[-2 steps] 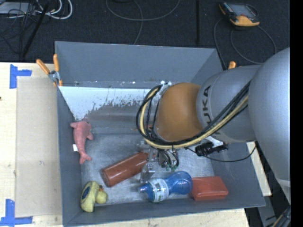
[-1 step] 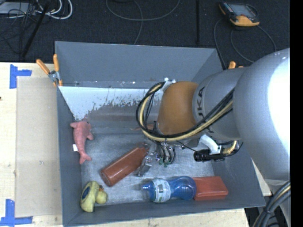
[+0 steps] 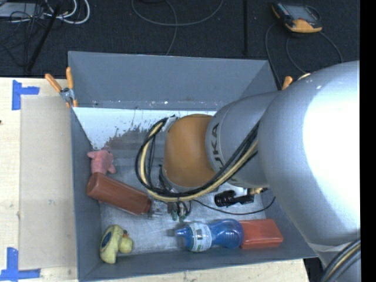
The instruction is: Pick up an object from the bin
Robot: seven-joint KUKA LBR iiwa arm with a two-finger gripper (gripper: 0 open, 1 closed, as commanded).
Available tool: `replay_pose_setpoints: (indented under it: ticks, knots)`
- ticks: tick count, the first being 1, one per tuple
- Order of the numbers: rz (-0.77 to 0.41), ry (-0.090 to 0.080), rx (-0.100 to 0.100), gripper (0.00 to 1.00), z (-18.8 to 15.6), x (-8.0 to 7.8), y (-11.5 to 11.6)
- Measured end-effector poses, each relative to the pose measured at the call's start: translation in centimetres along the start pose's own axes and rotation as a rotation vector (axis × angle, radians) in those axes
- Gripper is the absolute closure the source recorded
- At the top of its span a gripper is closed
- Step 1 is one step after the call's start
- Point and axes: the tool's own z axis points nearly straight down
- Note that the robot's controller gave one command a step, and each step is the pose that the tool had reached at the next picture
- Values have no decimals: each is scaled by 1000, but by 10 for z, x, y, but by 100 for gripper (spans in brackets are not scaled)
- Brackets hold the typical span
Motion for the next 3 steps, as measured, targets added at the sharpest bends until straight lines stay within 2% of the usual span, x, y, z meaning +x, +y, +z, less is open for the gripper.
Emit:
replay_pose_setpoints:
  ticks: [3]
  knots:
    - [1,7,2,100,-14,1,-1]
